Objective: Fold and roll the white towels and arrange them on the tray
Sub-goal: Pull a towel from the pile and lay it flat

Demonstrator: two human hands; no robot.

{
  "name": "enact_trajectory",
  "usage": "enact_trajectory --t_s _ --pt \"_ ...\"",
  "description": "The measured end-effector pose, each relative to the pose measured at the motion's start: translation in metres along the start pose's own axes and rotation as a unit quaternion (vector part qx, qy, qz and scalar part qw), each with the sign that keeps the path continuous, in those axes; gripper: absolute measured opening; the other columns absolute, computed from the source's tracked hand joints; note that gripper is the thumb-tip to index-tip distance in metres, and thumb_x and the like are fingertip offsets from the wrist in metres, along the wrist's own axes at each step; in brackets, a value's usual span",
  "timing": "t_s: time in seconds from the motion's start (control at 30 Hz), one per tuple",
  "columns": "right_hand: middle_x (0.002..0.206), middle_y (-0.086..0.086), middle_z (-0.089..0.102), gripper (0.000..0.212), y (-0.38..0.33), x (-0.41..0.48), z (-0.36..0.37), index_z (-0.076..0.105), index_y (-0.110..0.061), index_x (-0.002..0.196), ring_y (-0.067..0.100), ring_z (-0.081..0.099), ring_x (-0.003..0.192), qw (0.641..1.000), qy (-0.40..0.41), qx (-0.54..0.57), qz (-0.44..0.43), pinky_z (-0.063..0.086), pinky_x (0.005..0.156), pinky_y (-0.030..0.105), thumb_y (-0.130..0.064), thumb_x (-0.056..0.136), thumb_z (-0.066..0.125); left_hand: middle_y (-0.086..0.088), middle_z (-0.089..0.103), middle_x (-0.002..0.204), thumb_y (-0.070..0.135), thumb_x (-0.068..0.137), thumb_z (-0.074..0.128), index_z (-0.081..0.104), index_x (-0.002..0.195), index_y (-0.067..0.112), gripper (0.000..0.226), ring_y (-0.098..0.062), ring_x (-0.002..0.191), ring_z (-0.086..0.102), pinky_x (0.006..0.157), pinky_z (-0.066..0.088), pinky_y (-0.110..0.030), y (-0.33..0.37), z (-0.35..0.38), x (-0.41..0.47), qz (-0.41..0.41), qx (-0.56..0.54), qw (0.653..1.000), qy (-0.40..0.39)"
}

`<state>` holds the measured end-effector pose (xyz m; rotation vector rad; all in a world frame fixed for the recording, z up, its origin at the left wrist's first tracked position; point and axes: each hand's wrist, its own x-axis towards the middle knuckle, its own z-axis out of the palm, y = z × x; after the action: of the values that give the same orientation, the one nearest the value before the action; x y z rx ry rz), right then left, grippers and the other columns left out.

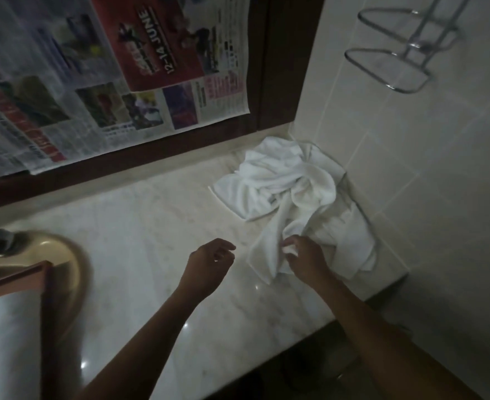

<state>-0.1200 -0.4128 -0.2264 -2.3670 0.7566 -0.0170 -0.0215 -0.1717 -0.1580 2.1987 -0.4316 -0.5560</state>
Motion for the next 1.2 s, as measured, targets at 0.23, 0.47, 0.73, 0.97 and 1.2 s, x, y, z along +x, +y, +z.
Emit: enact_trajectory --t_s 0.23,0.47,0.73,0.97,1.2 --pt "0.118 -0.021 0.071 0.038 -0.077 -0.079 -0.03 0.073 -0.034 0.119 -0.012 0.062 0.108 0.966 -0.17 0.168 -0.099 0.048 0.093 0.011 -0.013 0.088 0.077 -0.004 0.077 0.107 0.064 0.095 0.056 0.077 0.104 0.03 0.041 -0.023 0.103 0.071 0.089 0.05 -0.038 0.021 0.021 0.006 -0.147 -0.261 0.942 -0.154" --pt "0.115 -0.016 0.075 0.031 -0.076 -0.08 -0.057 0.071 -0.035 0.123 0.002 0.07 0.105 0.939 -0.248 0.204 -0.124 0.059 0.094 0.036 -0.022 0.095 0.07 0.002 0.077 0.106 0.034 0.067 0.075 0.073 0.119 0.026 0.053 -0.017 0.096 0.074 0.092 0.058 -0.047 -0.01 0.013 -0.008 -0.087 -0.126 0.977 -0.145" --pt "0.161 0.012 0.032 0.107 -0.058 0.029 -0.027 0.021 -0.018 0.159 0.037 0.036 0.145 0.994 -0.059 -0.069 0.056 0.037 0.114 0.053 -0.075 0.081 0.065 0.019 0.071 0.109 0.049 0.071 0.061 0.067 0.111 0.051 0.041 0.002 0.099 0.065 0.087 0.05 -0.026 -0.048 -0.03 -0.072 -0.088 0.016 0.99 -0.11" --pt "0.124 0.023 0.058 0.044 -0.059 0.012 0.064 0.062 -0.008 0.125 0.044 0.054 0.115 0.993 -0.028 -0.093 -0.066 0.045 0.094 0.046 -0.031 0.088 0.07 0.018 0.066 0.12 0.047 0.089 0.067 0.061 0.124 0.05 0.036 -0.001 0.104 0.063 0.089 0.048 -0.022 -0.083 -0.047 -0.122 -0.113 0.108 0.972 -0.178" --pt "0.102 -0.004 0.069 0.031 -0.09 -0.06 0.047 0.071 -0.014 0.109 0.008 0.061 0.091 0.981 -0.113 0.095 -0.123 0.037 0.072 0.013 -0.019 0.081 0.083 0.014 0.073 0.1 0.078 0.075 0.066 0.068 0.114 0.045 0.052 0.004 0.087 0.067 0.086 0.054 -0.027 -0.089 -0.056 -0.133 -0.152 0.001 0.988 -0.037"
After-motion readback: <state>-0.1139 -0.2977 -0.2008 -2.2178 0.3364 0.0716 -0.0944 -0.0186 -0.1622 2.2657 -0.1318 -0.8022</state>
